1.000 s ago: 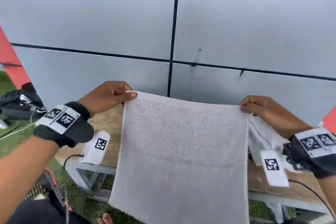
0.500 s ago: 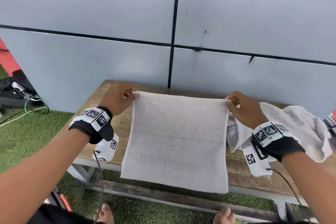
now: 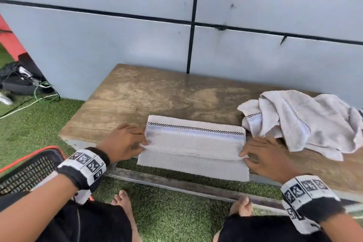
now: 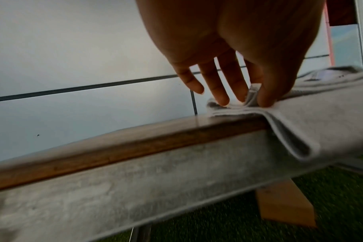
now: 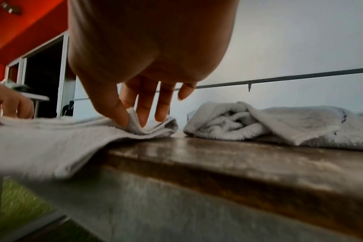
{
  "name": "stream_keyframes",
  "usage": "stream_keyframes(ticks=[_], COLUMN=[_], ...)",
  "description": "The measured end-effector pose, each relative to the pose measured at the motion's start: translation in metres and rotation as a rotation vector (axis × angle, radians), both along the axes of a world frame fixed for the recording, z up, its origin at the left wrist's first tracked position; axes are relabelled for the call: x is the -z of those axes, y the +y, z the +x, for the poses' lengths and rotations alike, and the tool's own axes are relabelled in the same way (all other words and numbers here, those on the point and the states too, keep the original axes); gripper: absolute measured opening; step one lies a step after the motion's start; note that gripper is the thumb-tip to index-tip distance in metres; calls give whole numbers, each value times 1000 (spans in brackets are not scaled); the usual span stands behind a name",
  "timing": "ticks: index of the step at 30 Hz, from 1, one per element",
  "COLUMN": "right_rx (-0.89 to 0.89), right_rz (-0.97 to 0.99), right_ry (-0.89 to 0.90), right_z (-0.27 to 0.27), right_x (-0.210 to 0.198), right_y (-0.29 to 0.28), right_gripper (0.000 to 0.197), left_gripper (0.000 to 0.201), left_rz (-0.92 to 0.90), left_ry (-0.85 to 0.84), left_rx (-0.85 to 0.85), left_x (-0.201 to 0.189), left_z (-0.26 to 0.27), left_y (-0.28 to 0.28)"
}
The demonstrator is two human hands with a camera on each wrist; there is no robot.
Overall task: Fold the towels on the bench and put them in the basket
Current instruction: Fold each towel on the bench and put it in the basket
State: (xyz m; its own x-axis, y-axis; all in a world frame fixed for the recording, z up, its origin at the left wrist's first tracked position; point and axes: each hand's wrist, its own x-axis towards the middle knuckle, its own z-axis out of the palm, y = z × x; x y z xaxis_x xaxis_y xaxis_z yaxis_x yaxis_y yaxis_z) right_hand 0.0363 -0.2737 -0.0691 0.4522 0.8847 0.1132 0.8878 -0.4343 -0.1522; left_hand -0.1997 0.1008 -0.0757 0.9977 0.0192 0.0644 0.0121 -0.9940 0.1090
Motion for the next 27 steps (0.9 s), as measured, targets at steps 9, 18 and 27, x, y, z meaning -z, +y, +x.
stream_keyframes(ticks=[9,18,27], right_rx=[161,270,96], right_rz=[-93,56,224], right_ry=[-78,-166,-219], right_z=[22,29,15], right_x=[-11,-13,-1], right_y=[39,45,6], right_gripper=[9,11,15], left_gripper=[17,11,21], left_rz=[24,10,68], left_ry=[-47,-206,-270], left_rx=[-195,-245,-106], left_x=[0,-8,2], left_z=[45,49,4], left_y=[4,7,-3])
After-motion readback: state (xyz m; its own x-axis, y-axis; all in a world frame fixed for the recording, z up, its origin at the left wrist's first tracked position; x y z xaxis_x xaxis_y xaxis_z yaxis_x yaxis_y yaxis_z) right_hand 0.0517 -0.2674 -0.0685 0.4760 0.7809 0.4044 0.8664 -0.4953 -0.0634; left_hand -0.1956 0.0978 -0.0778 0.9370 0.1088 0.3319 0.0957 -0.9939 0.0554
